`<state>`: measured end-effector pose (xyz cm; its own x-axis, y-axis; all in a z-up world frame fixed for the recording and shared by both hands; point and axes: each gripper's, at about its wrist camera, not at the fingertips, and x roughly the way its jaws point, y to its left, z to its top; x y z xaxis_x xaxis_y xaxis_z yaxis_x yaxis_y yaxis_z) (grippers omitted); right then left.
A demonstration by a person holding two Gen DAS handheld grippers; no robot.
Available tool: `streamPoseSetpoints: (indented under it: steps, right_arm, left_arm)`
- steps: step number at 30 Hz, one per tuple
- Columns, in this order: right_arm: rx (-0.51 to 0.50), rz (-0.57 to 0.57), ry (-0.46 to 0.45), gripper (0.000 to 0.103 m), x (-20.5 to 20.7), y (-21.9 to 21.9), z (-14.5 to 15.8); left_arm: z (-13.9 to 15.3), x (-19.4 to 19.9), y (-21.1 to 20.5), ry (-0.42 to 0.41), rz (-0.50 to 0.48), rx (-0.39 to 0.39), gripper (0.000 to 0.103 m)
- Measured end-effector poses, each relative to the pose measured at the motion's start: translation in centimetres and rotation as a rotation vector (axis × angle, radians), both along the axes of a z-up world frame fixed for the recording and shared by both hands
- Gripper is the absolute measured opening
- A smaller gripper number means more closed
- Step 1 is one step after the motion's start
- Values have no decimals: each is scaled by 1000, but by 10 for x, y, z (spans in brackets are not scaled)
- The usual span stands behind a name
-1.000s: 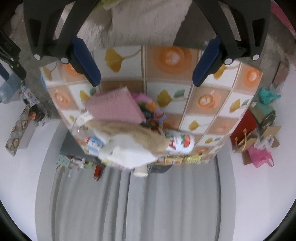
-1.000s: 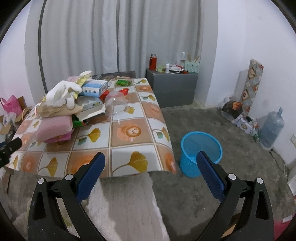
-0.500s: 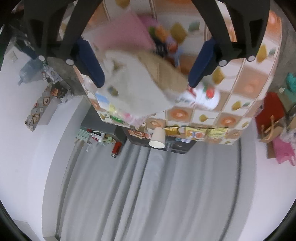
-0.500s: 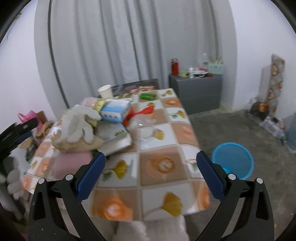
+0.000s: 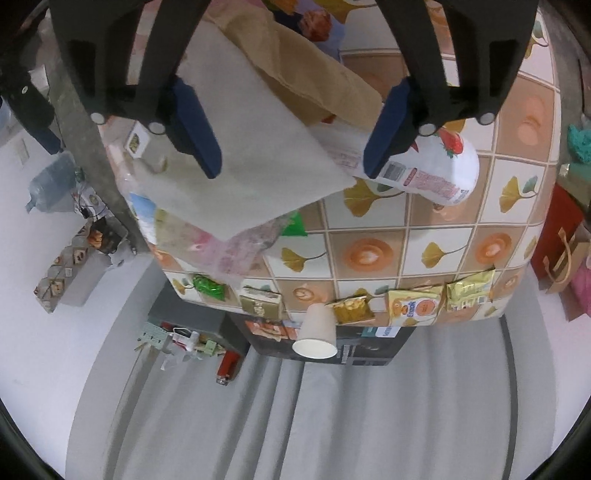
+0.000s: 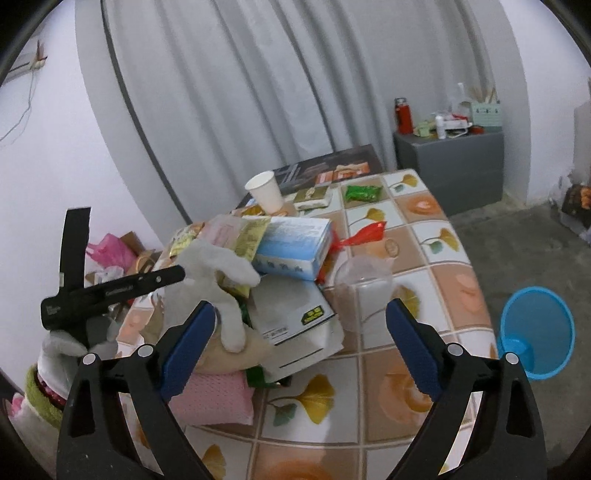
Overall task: Collect trash
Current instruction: 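Grasp the white tissue with the left tool while the right tool grasps a clear plastic wrapper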
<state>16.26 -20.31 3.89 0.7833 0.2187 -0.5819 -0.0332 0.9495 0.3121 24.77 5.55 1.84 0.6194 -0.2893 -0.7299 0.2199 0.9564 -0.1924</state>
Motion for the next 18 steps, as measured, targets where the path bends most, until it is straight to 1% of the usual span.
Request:
streamPoseSetpoints:
  steps: [4, 6, 8, 12, 14, 17, 18]
  right_arm:
    - [-7, 8, 20, 88, 8, 3, -7]
    - [-9, 5, 26, 88, 9, 4, -7]
    - [-17, 3, 29, 88, 12, 6, -7]
    - [-40, -6, 24, 88, 13, 10, -6]
    - [-51, -8, 22, 88, 14, 12, -5]
    - [-62, -11, 21, 88, 17, 13, -3]
    - [-63, -11, 19, 87, 18, 13, -2]
  left_arm:
    - [-3, -1, 1, 1, -21, -4, 50]
    - [-3, -3, 2, -1, -27, -19, 43]
    - [-1, -6, 2, -13, -26, -21, 33]
    - [2, -13, 4, -64, -24, -10, 22]
    - [5, -16, 5, -92, -26, -6, 14]
    - [11, -24, 7, -143, -35, -21, 7]
    - [12, -27, 7, -161, -38, -28, 7]
